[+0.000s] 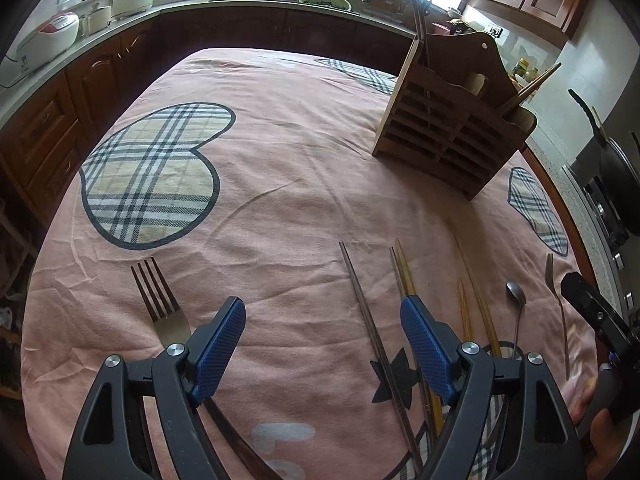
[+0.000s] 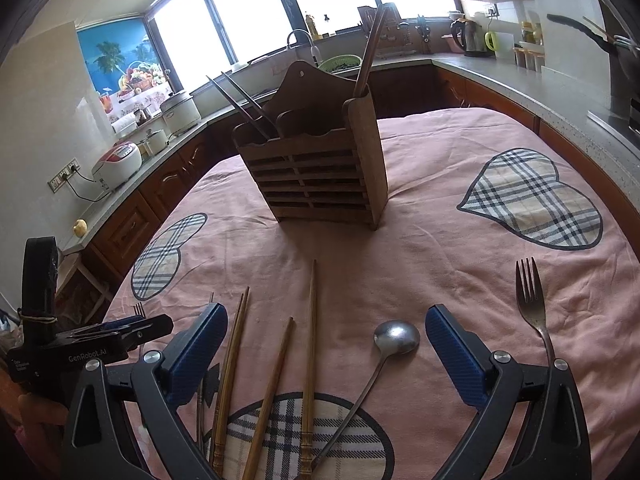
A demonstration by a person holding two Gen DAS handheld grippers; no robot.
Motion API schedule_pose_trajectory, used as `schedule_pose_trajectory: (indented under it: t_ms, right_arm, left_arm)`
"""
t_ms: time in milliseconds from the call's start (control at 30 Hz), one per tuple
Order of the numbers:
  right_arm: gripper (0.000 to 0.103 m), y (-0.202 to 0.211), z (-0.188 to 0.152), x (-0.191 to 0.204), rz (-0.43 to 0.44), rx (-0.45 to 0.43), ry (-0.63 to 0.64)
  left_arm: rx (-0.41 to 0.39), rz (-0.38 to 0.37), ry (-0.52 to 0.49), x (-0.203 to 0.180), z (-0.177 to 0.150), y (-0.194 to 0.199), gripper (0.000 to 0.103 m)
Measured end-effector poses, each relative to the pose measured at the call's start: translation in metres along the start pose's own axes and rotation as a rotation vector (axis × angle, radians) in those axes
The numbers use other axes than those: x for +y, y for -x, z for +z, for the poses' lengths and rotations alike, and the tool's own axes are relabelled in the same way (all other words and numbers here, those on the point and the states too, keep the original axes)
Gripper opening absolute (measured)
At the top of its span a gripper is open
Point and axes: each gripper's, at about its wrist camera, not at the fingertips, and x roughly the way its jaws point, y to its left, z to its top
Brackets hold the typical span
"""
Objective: Organize utensils
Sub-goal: 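Grasp a thin steel chopstick with the left gripper while the right grasps a wooden chopstick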
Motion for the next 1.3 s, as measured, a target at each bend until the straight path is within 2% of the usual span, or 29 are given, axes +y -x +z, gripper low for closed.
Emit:
schedule_pose_trajectory:
  t_ms: [100, 367, 433, 667, 833, 933, 967, 1000, 1033, 1300]
  right_arm:
    - [0.093, -0.008, 0.004, 0.0, 0.011, 0.015, 0.004]
    - [0.064, -0.035, 0.01, 0.003, 0.023, 0.075, 0.022]
    - [0.059, -0.044, 0.011, 0.005, 0.024, 0.095, 0.03]
    - [0.045, -0.083, 0.016, 0.015, 0.012, 0.172, 0.095]
    - [0.034, -0.109, 0.018, 0.023, -0.006, 0.232, 0.153]
    - [0.028, -0.115, 0.019, 0.027, -0.037, 0.228, 0.198]
    - [0.025, -0.117, 0.019, 0.029, -0.049, 0.23, 0.207]
    - [0.016, -0.118, 0.02, 0.029, -0.059, 0.231, 0.212]
    - [0.007, -0.118, 0.021, 0.028, -0.062, 0.232, 0.211]
    - [0.005, -0.105, 0.024, 0.016, -0.014, 0.214, 0.144]
  left_arm:
    - [0.002, 0.001, -0.004, -0.002, 0.004, -0.005, 0.076]
    - [0.032, 0.013, -0.036, -0.007, 0.014, -0.028, 0.058]
    - [0.041, 0.018, -0.04, -0.007, 0.016, -0.035, 0.057]
    - [0.07, 0.018, -0.053, -0.01, 0.024, -0.056, 0.046]
    - [0.064, 0.019, -0.089, -0.015, 0.028, -0.063, 0.042]
    - [0.057, 0.025, -0.116, -0.019, 0.028, -0.066, 0.029]
    - [0.055, 0.029, -0.123, -0.02, 0.028, -0.067, 0.02]
    - [0.055, 0.023, -0.127, -0.021, 0.028, -0.068, 0.012]
    - [0.061, 0.006, -0.126, -0.021, 0.028, -0.069, 0.009]
    - [0.056, -0.099, -0.055, -0.005, 0.032, -0.053, 0.005]
